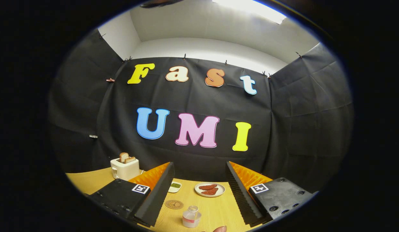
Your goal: Take the bottle from table, then pour the juice into the cup, finally place the bottle on the coaster
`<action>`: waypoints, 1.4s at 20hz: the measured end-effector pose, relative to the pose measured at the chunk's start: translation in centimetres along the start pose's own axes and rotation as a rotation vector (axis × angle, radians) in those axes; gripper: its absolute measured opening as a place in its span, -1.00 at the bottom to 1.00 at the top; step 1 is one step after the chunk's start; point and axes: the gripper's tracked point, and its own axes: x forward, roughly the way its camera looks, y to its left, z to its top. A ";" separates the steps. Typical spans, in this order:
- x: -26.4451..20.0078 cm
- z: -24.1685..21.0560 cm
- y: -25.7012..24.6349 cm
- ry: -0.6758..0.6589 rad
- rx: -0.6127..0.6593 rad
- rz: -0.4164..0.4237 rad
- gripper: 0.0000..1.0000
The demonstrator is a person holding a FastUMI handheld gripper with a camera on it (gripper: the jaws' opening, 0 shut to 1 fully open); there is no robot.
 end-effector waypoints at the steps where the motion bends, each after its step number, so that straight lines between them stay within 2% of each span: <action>1: 0.0 -0.6 -0.1 0.002 -0.003 0.000 0.94; 5: -0.2 -4.5 0.5 0.028 0.019 0.013 0.94; 13: 0.0 -16.2 0.6 0.113 0.045 0.025 0.94; 21: -0.1 -25.8 2.1 0.187 0.089 0.026 0.94; 28: 1.3 -28.9 1.9 0.193 0.112 -0.010 0.94</action>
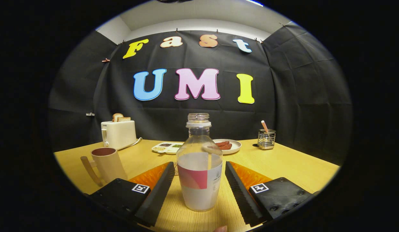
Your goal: Take the bottle from table, then pour the juice into the cup, finally place the bottle on the coaster
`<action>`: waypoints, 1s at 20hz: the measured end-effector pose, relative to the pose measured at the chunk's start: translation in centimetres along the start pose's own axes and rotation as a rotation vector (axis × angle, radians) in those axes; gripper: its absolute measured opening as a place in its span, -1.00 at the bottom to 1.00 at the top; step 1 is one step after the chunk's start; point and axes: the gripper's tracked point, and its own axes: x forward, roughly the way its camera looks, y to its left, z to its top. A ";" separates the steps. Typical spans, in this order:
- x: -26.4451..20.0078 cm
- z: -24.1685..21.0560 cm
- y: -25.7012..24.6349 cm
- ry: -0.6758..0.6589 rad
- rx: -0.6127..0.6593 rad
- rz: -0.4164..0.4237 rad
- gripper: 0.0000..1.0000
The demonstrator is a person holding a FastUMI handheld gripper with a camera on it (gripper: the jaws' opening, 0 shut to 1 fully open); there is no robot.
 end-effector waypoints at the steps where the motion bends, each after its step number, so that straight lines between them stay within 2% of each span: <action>1: 0.2 0.0 -0.2 -0.001 0.006 -0.004 0.94; 5: 1.2 -0.1 -0.3 -0.001 0.020 -0.013 0.95; 7: 1.3 -0.2 -0.2 0.009 0.005 -0.024 0.58; 10: 1.6 -0.1 0.1 0.046 -0.017 -0.021 0.53; 15: 2.2 4.9 0.9 0.000 -0.141 -0.016 0.52; 20: 3.5 8.3 2.9 0.065 -0.301 0.021 0.51</action>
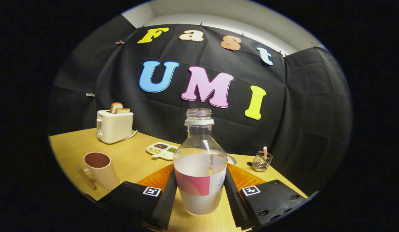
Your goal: Take the bottle from table, then pour the juice into the cup, finally place the bottle on the coaster
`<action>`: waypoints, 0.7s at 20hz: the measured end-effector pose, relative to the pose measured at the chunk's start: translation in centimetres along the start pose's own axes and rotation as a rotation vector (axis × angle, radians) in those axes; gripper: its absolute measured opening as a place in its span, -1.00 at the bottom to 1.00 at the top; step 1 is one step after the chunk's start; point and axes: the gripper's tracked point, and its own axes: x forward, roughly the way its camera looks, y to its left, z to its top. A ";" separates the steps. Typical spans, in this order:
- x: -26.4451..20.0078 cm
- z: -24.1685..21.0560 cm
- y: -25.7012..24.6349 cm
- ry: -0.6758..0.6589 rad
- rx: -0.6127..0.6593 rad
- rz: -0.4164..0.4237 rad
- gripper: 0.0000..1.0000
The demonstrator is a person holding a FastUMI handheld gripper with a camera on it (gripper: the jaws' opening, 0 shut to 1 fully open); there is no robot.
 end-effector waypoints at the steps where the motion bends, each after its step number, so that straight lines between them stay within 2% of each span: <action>1: 0.0 0.9 0.4 0.001 -0.066 0.010 0.50; 4: 0.1 2.3 2.2 -0.005 -0.257 0.051 0.48; 10: 0.0 1.7 6.5 0.060 -0.541 0.123 0.48; 14: 0.8 0.7 7.5 0.100 -0.702 0.131 0.48</action>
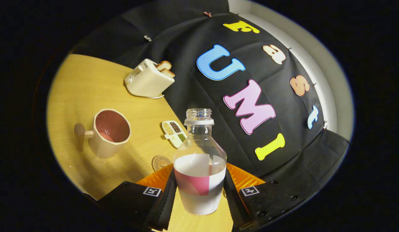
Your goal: Take the bottle from table, then pour the juice into the cup, finally place the bottle on the coaster
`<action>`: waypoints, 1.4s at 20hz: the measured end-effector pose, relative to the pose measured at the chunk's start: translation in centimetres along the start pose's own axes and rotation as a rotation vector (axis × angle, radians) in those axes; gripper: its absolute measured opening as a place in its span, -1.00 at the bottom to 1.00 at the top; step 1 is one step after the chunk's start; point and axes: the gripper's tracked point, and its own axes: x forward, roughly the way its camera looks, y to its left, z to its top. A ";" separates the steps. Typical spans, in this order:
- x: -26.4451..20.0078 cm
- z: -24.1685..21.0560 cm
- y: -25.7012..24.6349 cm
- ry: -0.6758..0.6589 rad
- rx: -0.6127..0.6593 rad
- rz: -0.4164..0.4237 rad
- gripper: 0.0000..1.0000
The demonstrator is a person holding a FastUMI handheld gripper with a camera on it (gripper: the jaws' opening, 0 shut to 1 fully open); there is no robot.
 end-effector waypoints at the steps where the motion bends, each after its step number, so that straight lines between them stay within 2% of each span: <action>1: 0.2 0.1 0.5 0.004 -0.028 0.007 0.48; 15: 0.8 1.8 2.3 -0.030 -0.415 -0.010 0.47; 23: 1.3 1.4 3.5 -0.020 -0.576 -0.005 0.47; 28: 1.5 1.1 4.2 -0.012 -0.619 0.019 0.47</action>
